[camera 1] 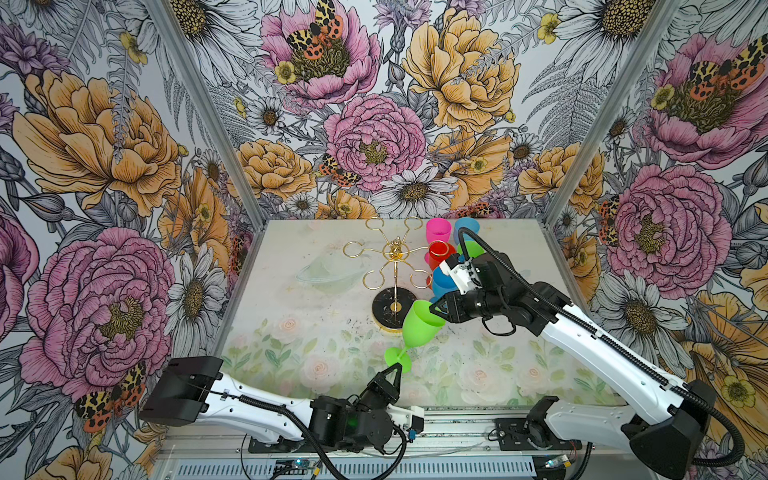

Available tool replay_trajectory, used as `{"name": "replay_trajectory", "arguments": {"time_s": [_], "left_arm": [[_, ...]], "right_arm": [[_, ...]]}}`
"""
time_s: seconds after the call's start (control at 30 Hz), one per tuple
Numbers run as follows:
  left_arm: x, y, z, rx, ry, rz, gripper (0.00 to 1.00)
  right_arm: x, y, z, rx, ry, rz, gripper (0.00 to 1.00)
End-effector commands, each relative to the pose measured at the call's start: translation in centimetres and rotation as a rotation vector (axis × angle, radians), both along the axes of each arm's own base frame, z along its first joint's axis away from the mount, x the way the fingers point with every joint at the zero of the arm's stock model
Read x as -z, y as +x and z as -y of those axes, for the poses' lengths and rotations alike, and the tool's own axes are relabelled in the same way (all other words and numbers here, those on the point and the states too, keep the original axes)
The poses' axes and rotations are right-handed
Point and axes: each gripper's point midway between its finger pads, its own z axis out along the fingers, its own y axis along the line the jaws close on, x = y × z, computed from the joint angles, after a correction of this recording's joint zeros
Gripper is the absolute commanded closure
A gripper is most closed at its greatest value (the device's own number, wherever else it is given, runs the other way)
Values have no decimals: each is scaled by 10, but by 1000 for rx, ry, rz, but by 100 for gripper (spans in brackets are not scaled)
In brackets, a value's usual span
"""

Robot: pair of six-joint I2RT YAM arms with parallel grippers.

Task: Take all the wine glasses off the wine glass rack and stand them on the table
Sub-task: 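Open the left gripper and draw it back while the right gripper holds the glass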

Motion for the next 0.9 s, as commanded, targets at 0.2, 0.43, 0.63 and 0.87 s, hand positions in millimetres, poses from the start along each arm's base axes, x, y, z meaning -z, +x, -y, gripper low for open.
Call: {"name": "replay_trajectory", "arguments": {"time_s": [0.2, 0.43, 0.63, 0.87], "left_arm": [[-12, 2, 1, -12, -43, 52, 93], [-10, 1, 1, -1, -61, 29, 75], [-12, -4, 5, 11, -134, -47, 55], [-49, -5, 2, -76, -468, -404, 23]], "right_arm": [[-1, -4, 3, -4, 2, 18, 89], [-5, -1, 7, 17, -9, 48, 100], [-11, 4, 21, 69, -38, 114, 100], [-9, 18, 62, 201, -197, 217, 100]]}}
